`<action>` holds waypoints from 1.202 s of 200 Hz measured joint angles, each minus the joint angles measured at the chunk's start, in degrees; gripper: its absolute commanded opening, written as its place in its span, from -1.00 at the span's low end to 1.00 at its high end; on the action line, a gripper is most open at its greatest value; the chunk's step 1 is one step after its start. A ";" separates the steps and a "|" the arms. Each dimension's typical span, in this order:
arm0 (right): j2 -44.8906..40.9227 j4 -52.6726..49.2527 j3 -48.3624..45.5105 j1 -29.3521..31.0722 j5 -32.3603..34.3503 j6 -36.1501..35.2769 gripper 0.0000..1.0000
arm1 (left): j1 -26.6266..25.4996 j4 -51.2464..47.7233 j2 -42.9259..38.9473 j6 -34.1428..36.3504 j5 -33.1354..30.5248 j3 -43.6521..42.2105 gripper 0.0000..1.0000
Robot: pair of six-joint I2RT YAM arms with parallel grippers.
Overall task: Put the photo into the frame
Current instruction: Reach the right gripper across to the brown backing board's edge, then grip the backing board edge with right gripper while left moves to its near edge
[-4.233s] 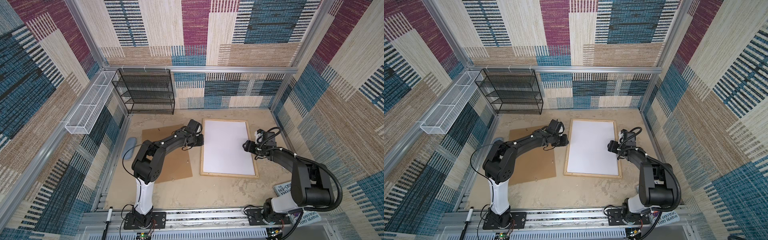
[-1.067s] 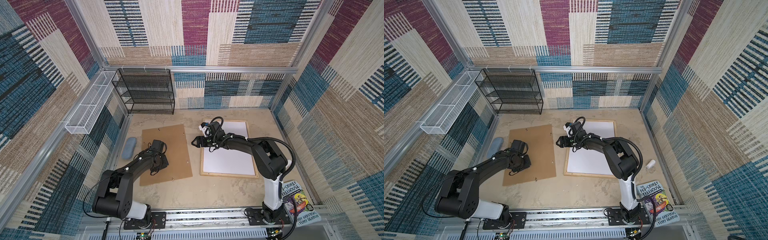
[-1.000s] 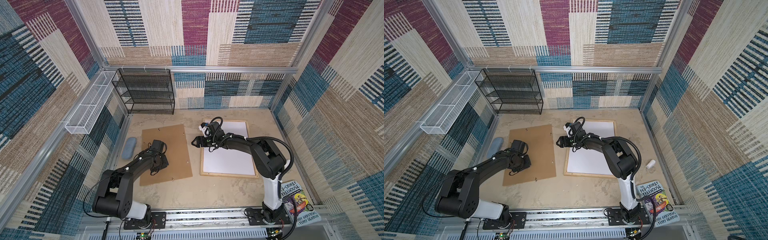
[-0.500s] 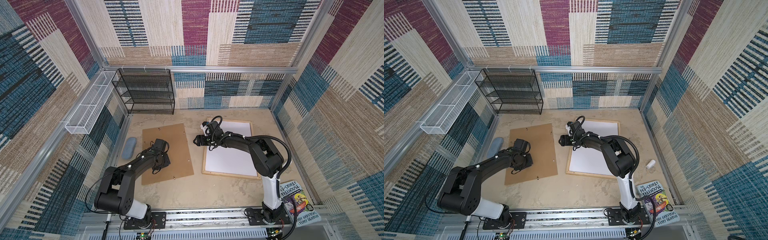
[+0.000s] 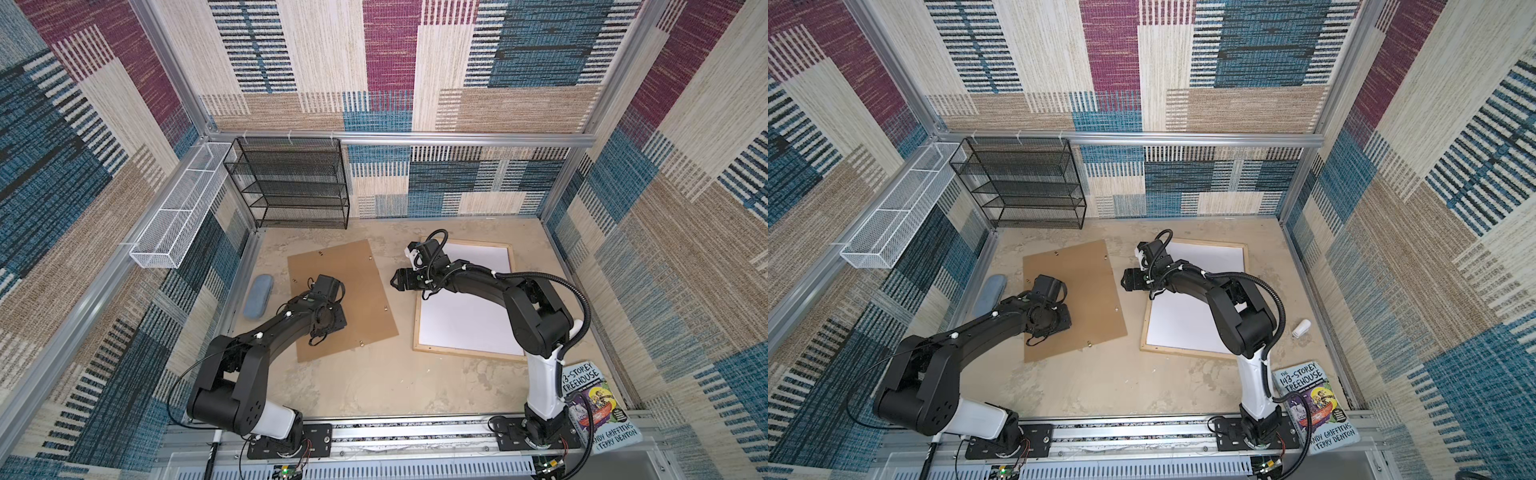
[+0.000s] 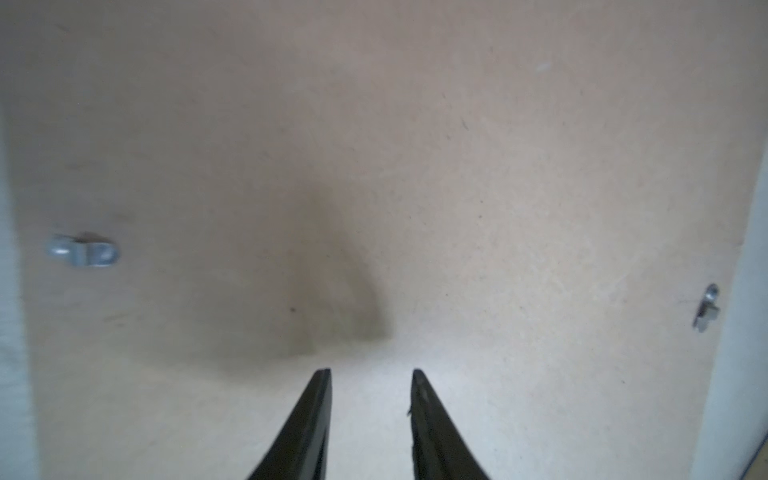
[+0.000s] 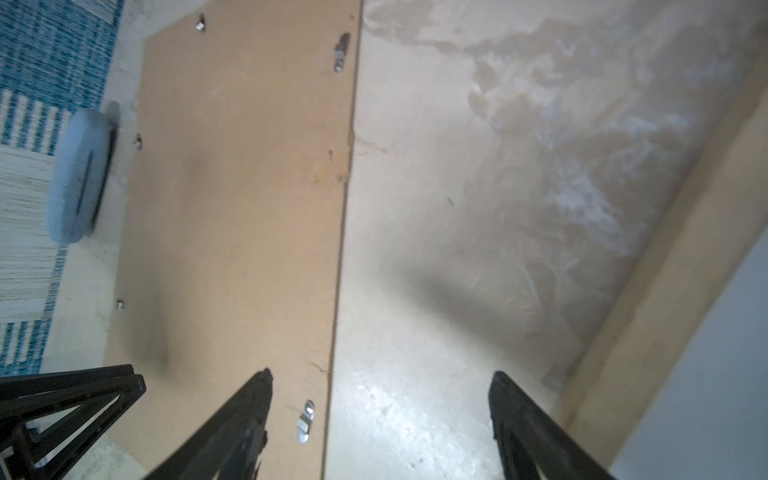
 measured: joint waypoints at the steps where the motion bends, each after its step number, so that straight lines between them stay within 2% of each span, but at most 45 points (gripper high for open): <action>1: 0.02 0.00 0.11 0.02 -0.09 -0.02 0.67 | 0.11 -0.07 -0.11 -0.02 -0.04 0.00 -0.21; 51: 3.52 -0.15 4.66 2.89 -4.20 -1.46 0.66 | 8.55 -4.52 -6.14 -0.15 -2.51 -4.04 -0.11; 70: 4.59 -0.17 5.20 3.54 -5.11 -1.66 0.66 | 13.03 -5.03 -8.90 -0.50 -2.14 -6.88 0.04; 123: 5.68 -0.07 5.20 4.04 -6.38 -1.66 0.67 | 22.27 -4.09 -10.73 -0.68 3.74 -10.29 0.00; 156: 6.54 -0.22 5.79 4.15 -6.38 -1.86 0.67 | 23.61 -3.06 -8.28 -0.44 7.85 -10.19 -0.04; 240: 8.15 0.04 6.03 4.31 -9.07 -1.84 0.67 | 23.85 -0.81 -6.62 0.70 12.59 -9.66 -0.09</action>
